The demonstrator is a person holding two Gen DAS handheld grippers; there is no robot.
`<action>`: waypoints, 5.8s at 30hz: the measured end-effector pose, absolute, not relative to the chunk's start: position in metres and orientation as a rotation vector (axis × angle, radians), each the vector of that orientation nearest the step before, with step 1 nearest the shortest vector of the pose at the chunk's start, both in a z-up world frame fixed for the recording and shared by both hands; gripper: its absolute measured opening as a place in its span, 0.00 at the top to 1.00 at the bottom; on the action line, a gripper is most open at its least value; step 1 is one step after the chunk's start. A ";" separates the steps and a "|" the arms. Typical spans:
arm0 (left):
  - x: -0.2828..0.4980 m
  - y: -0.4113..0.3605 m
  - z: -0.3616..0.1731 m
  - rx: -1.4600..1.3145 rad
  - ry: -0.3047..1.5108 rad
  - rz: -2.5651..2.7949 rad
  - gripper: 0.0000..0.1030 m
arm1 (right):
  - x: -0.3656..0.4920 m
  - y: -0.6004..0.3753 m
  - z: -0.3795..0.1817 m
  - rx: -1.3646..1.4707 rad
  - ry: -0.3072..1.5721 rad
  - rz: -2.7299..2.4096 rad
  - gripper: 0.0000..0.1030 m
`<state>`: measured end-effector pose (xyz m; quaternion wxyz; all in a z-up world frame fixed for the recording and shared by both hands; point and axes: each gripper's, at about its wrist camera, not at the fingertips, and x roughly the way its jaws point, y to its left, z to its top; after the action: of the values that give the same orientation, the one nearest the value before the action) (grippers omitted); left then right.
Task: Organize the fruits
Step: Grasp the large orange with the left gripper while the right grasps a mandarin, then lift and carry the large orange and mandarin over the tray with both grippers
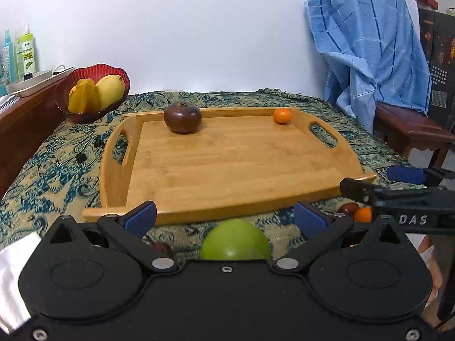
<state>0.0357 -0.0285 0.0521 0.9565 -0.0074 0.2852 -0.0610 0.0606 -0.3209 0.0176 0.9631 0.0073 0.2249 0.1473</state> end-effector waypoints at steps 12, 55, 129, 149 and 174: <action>-0.007 -0.042 0.042 0.018 0.565 -0.137 0.00 | 0.022 -0.316 0.008 -0.020 0.434 0.310 0.00; 0.001 -0.051 0.006 -0.043 0.730 -0.270 0.53 | 0.002 -0.291 -0.008 -0.164 0.492 0.358 0.58; 0.017 -0.015 0.062 -0.036 0.605 -0.182 0.54 | 0.031 -0.278 0.013 0.067 0.399 0.273 0.58; 0.108 0.013 0.074 -0.068 0.633 -0.205 0.54 | 0.095 -0.285 0.035 0.110 0.424 0.222 0.58; 0.250 0.023 0.031 -0.102 0.730 -0.155 0.54 | 0.251 -0.282 0.020 0.061 0.624 0.185 0.58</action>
<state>0.2497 0.0225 0.0307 0.9300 -0.0497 0.3562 -0.0756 0.2511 -0.2824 0.0201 0.9470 0.0300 0.3065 0.0909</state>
